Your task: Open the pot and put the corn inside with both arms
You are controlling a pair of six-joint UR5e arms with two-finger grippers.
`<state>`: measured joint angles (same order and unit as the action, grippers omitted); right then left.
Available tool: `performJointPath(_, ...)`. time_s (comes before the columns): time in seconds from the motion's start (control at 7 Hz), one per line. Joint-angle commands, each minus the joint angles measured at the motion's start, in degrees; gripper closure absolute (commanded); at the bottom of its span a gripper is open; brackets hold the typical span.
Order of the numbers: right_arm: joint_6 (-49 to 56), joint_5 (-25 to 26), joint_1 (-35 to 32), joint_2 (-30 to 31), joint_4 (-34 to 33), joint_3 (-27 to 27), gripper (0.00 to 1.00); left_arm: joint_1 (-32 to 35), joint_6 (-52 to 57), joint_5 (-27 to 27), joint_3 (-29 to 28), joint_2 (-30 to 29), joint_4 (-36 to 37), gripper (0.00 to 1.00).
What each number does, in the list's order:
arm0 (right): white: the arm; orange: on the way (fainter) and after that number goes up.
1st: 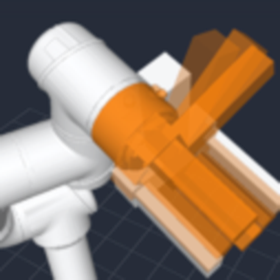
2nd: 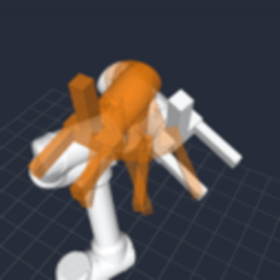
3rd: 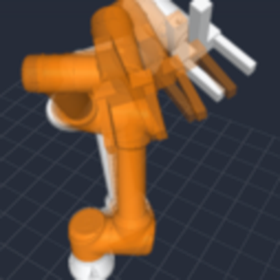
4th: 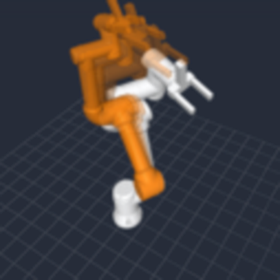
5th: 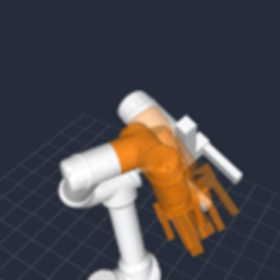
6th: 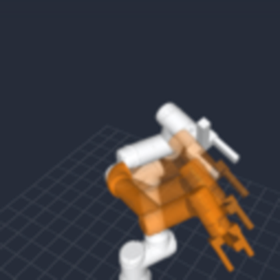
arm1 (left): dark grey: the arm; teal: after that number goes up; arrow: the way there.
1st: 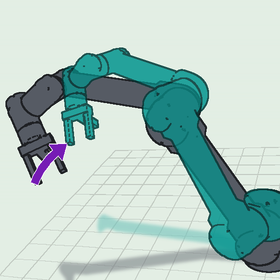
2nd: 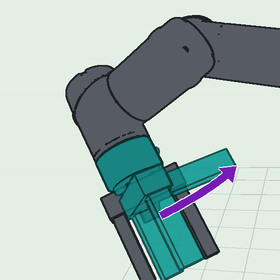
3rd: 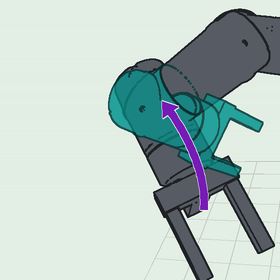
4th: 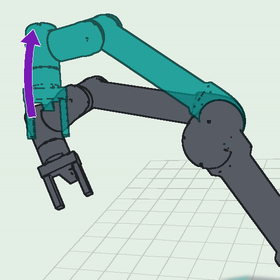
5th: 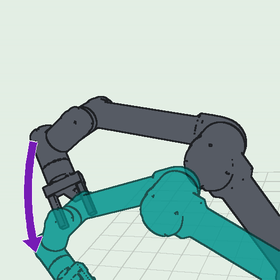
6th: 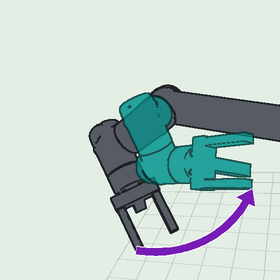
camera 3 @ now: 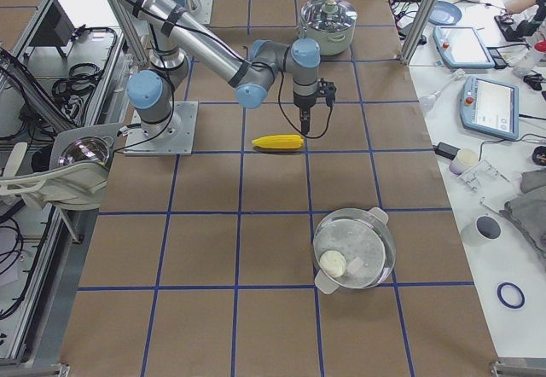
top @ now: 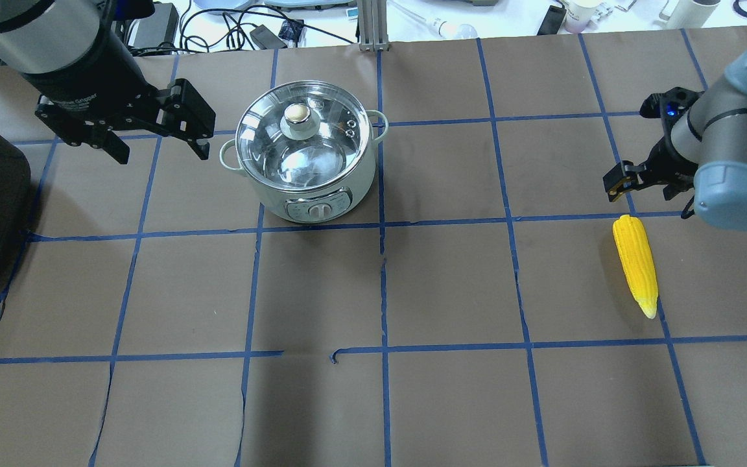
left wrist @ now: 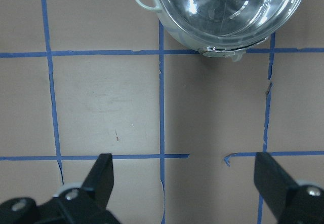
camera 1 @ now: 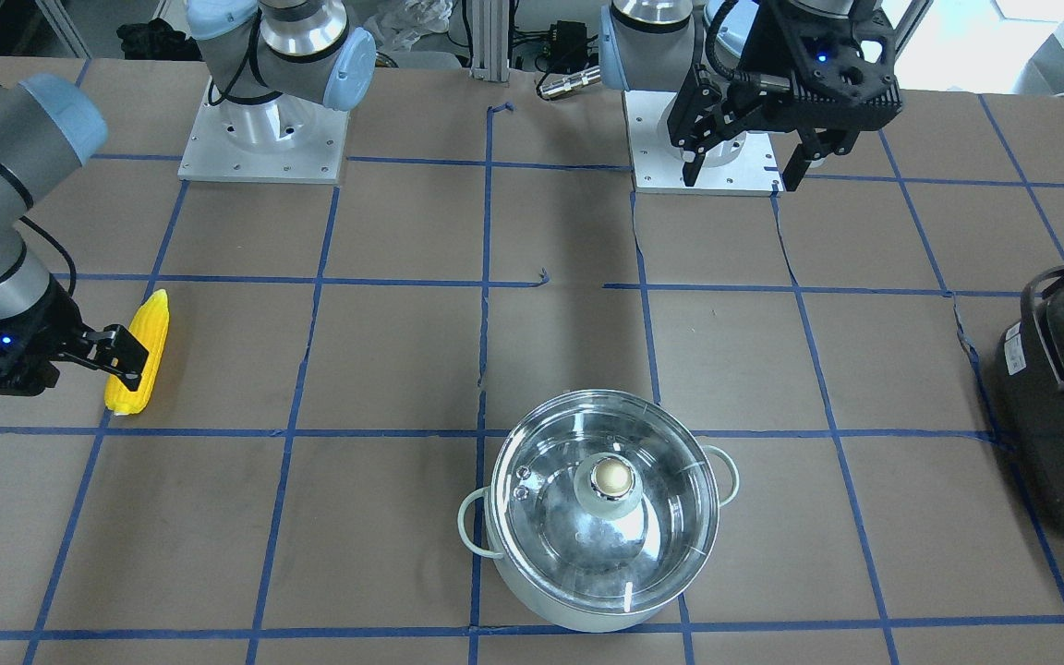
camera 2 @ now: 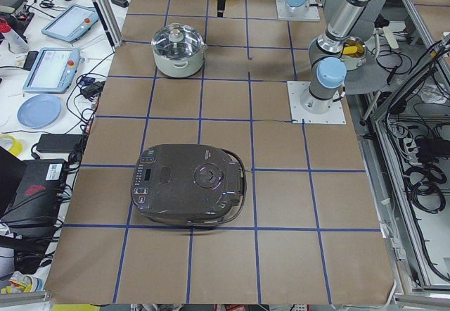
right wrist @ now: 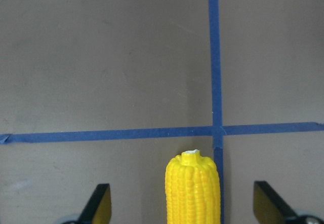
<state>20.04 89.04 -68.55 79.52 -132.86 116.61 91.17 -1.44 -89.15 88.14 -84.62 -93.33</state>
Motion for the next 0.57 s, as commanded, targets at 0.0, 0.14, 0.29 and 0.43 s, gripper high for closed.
performJointPath(0.0, 5.5, -0.5, 0.2, -1.2, -6.9, 6.3, 0.0, -0.1, -0.1, -0.2, 0.0, 0.1, -0.3, 0.0)
performJointPath(0.14, 9.1, -0.5, 1.8, -3.0, -8.0, 6.3, 0.0, 0.2, -0.1, -0.3, 0.0, 0.0, -0.4, 0.0)
performJointPath(0.29, 10.3, -0.8, 3.8, -3.8, -8.0, 6.3, 0.0, 0.1, -0.1, -0.4, -0.8, -2.2, 0.2, 0.0)
performJointPath(0.43, 10.5, -0.7, 3.9, -3.8, -7.8, 6.3, 0.0, 0.0, -0.9, 0.2, -1.3, -7.1, 4.9, 0.0)
